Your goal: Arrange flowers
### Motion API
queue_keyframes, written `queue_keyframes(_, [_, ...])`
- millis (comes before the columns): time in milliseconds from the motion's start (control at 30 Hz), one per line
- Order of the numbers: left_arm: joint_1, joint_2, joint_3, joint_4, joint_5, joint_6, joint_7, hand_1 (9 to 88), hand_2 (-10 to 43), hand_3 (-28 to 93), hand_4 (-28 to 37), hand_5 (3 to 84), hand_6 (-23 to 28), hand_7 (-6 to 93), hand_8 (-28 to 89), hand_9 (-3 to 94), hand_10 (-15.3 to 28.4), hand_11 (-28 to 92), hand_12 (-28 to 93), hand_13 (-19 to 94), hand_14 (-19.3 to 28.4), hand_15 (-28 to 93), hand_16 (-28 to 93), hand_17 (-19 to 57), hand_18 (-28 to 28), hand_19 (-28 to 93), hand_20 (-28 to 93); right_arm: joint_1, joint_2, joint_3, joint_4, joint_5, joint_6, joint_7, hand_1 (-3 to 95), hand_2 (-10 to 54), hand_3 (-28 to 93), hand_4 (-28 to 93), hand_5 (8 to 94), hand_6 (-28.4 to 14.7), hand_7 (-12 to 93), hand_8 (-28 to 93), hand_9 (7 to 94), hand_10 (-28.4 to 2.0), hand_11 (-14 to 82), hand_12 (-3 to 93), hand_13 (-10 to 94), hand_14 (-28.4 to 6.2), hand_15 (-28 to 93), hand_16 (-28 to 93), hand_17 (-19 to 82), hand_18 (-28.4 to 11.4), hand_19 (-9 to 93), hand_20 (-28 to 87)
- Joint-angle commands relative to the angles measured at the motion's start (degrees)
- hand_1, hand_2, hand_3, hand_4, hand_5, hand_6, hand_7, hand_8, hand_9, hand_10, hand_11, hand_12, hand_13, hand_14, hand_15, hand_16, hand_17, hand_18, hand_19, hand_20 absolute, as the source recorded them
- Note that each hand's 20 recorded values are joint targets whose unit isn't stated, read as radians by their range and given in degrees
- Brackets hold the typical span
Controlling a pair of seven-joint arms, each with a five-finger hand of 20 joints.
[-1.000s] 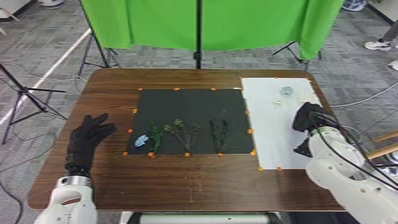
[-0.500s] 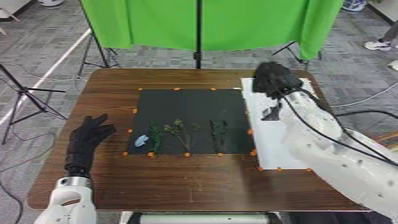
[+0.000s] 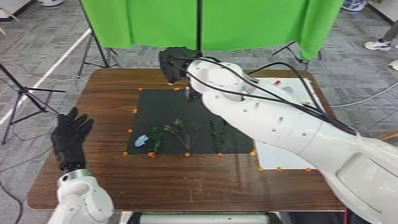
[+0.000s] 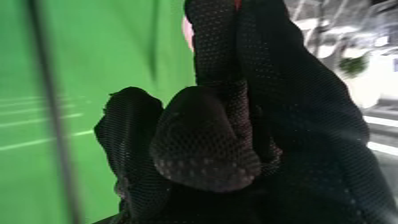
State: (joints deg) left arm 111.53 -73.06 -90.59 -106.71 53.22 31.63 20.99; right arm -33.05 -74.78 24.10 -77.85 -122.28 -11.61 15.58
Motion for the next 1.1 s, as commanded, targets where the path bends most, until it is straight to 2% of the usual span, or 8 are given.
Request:
queue_keyframes(33, [0.93,-2.73,-0.16,1.23,8.83,-8.3,-3.64,23.2,31.2,55,-28.3,44.1,10.3,5.5,-5,44.4,17.0,22,9,41,20.1,26,-6,14.4,17.4,34,13,-7.04,-9.91,-0.2,2.45,-4.2,-2.68,-2.17,69.1,-9.5,50,-19,78.7,2.7,30,5,91.0,-7.2,8.4,44.1,93,1.9,66,32,64,-14.3,93,66])
queue_keyframes(67, [0.89,-2.85,-0.38,1.09,9.26,-9.75,-4.34,23.4,31.0,55,-28.3,44.2,10.2,5.6,-5,44.8,16.9,23,9,41,20.1,26,-6,14.2,17.5,34,13,-7.47,-10.48,0.03,2.88,-4.18,-2.91,-1.99,69.1,-9.5,50,-19,78.6,2.8,30,5,91.0,-7.2,8.4,44.0,93,1.9,66,32,64,-14.3,93,66])
queue_keyframes(133, [1.73,-3.33,-1.83,0.54,10.92,-14.69,-6.31,23.3,30.9,55,-28.3,44.5,10.0,5.9,-5,45.7,17.1,23,9,41,20.2,26,-6,13.8,17.7,34,13,-9.0,-11.64,0.93,3.79,-6.01,-3.67,-2.85,68.9,-9.5,50,-19,78.5,2.8,30,5,91.0,-7.2,8.4,44.0,93,1.9,66,32,64,-14.3,93,66])
queue_keyframes(167, [1.31,-3.25,-2.01,0.91,11.88,-16.69,-6.24,23.2,30.9,55,-28.3,44.9,9.9,6.2,-5,46.5,17.2,23,9,41,20.3,26,-6,13.5,17.8,34,12,-9.14,-11.68,0.88,4.02,-6.28,-3.7,-2.74,69.0,-9.5,50,-19,78.5,2.8,30,5,91.0,-7.2,8.4,44.0,93,1.9,66,32,64,-14.3,93,66])
queue_keyframes(267, [0.89,-3.19,-1.68,1.1,14.59,-16.06,-5.78,22.8,30.6,55,-28.3,45.7,9.8,6.1,-6,47.8,17.4,23,9,42,20.7,26,-6,12.9,18.1,34,12,-10.22,-11.9,1.11,4.4,-7.43,-4.56,-2.97,68.7,-9.5,51,-19,78.4,2.8,30,4,91.0,-7.2,8.4,44.0,93,1.9,67,32,64,-14.3,93,67])
queue_keyframes(433, [0.9,-3.32,-1.46,1.06,13.77,-14.97,-4.84,23.1,29.6,55,-28.3,45.8,9.8,6.0,-6,48.1,17.3,23,9,42,20.7,26,-6,12.8,18.2,34,12,-11.73,-11.54,1.57,4.69,-9.86,-5.6,-3.61,68.6,-9.5,51,-19,78.3,2.9,31,4,91.0,-7.2,8.4,43.9,93,1.9,67,32,64,-14.3,93,67])
queue_keyframes(967, [1.76,-4.14,-2.07,1.09,14.03,-16.79,-5.66,22.8,27.9,54,-28.3,46.2,10.0,5.7,-5,48.8,17.7,23,10,42,20.7,25,-5,12.7,18.2,33,13,-13.39,-9.59,1.87,4.87,-9.95,-4.14,-1.33,67.2,-9.5,53,-20,77.0,3.2,32,4,90.8,-6.9,7.6,42.6,93,1.8,67,32,64,-14.5,93,67])
queue_keyframes(1100, [1.61,-4.21,-2.15,1.21,14.36,-17.48,-5.81,22.1,26.4,55,-28.3,46.3,10.1,5.5,-5,48.8,17.8,23,10,42,20.7,25,-5,12.7,18.2,33,13,-13.08,-9.5,2.0,4.12,-8.24,-5.34,-0.51,61.3,-9.5,55,-19,74.3,2.9,29,4,87.8,-8.5,5.6,38.2,92,1.1,66,31,63,-15.0,93,66])
